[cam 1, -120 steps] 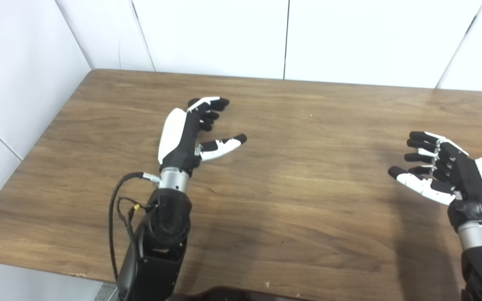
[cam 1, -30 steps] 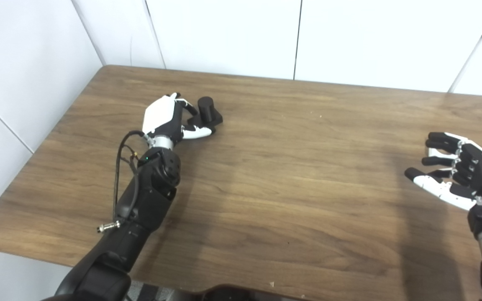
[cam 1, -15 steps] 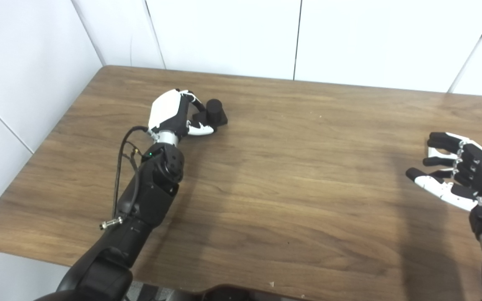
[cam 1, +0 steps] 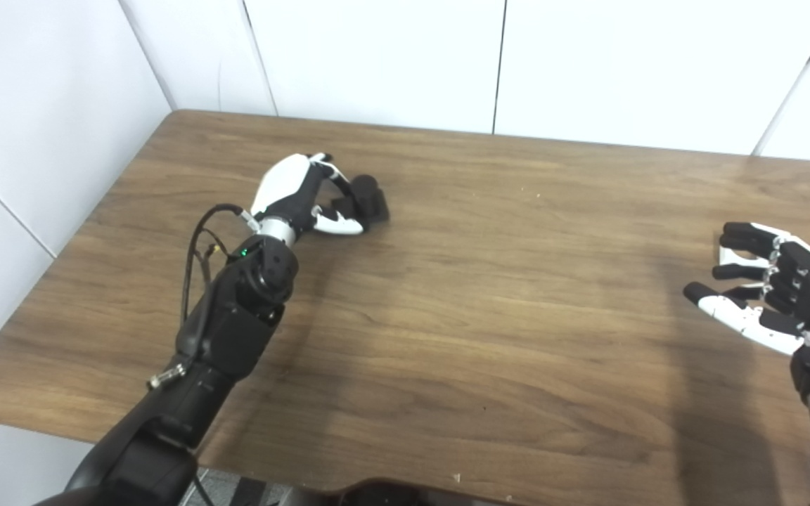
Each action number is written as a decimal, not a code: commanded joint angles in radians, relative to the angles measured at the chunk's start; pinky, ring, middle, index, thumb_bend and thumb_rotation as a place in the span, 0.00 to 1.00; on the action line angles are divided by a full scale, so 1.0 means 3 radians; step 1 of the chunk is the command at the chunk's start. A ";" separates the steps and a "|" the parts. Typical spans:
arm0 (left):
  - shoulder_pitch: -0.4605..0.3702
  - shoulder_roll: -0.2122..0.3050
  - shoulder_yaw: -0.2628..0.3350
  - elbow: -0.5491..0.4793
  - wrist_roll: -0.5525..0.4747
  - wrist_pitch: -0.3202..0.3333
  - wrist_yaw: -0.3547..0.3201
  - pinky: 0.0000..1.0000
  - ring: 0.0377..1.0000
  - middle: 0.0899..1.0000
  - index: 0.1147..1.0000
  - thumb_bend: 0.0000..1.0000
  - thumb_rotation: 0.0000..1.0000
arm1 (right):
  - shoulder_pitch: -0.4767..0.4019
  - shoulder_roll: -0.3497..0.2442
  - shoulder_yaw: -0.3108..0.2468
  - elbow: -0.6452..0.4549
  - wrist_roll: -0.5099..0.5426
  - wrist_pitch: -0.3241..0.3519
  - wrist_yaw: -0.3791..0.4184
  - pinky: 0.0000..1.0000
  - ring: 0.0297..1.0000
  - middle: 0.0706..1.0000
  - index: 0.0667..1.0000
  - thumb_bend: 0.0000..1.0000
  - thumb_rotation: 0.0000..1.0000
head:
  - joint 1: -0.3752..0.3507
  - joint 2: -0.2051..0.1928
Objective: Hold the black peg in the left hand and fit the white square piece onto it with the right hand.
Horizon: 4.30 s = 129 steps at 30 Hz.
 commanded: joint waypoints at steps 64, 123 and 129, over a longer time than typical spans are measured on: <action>0.0497 -0.0259 -0.0800 -0.0969 -0.0116 -0.1217 -0.0844 0.95 1.00 0.97 0.42 0.52 0.07 | -0.0183 0.0105 0.0176 0.0310 -0.0142 -0.0387 -0.0205 0.50 0.62 0.70 0.67 0.57 0.03 | -0.1836 -0.0009; 0.0575 -0.0176 -0.0720 -0.0719 -0.0154 -0.1357 -0.0936 0.88 1.00 0.96 0.42 0.52 0.06 | -0.1467 -0.1203 0.0437 0.1464 -0.1290 -0.0513 0.0257 0.70 0.89 0.90 0.74 0.65 0.35 | -0.2486 -0.0186; 0.0521 -0.0186 -0.0757 -0.0556 -0.0089 -0.1322 -0.0942 0.90 1.00 0.96 0.43 0.52 0.06 | -0.1524 -0.1295 0.0488 0.1484 -0.1280 -0.0511 0.0412 0.73 0.90 0.90 0.74 0.66 0.37 | -0.2491 -0.0191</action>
